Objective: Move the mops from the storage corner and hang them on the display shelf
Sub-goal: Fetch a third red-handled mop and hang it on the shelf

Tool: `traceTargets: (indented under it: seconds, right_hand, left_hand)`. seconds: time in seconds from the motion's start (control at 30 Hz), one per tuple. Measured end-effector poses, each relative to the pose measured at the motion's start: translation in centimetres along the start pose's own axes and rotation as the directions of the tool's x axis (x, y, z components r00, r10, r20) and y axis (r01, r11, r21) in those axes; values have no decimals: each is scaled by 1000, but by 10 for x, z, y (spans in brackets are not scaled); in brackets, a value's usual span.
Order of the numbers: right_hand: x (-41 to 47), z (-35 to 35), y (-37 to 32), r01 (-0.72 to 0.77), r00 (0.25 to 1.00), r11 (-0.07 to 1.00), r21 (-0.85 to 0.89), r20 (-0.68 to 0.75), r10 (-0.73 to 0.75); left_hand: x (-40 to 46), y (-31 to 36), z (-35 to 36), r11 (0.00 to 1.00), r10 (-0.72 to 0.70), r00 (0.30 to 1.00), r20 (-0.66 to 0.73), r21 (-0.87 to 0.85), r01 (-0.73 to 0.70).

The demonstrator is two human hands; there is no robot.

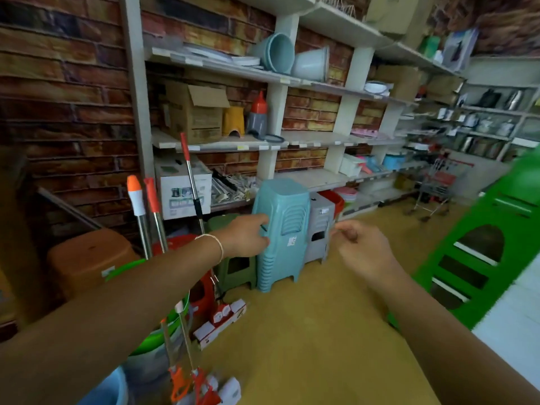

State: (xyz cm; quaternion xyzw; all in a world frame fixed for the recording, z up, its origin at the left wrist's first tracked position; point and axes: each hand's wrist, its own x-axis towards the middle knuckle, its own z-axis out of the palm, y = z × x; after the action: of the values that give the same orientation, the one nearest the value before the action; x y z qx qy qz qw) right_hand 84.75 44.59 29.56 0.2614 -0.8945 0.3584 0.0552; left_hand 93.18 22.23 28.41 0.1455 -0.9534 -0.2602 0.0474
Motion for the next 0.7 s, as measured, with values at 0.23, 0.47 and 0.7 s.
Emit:
traceTargets:
  seconds: [0.23, 0.47, 0.7]
  right_hand:
    - [120, 4, 40, 25, 999, 1000, 1, 46, -25]
    - [229, 49, 47, 97, 992, 994, 51, 72, -100]
    - [347, 106, 45, 140, 985, 989, 41, 95, -143]
  left_hand:
    - [102, 2, -5, 996, -85, 996, -40, -37, 83]
    - [196, -28, -7, 989, -145, 989, -24, 0, 145]
    - [310, -79, -21, 984, -168, 982, -90, -67, 163]
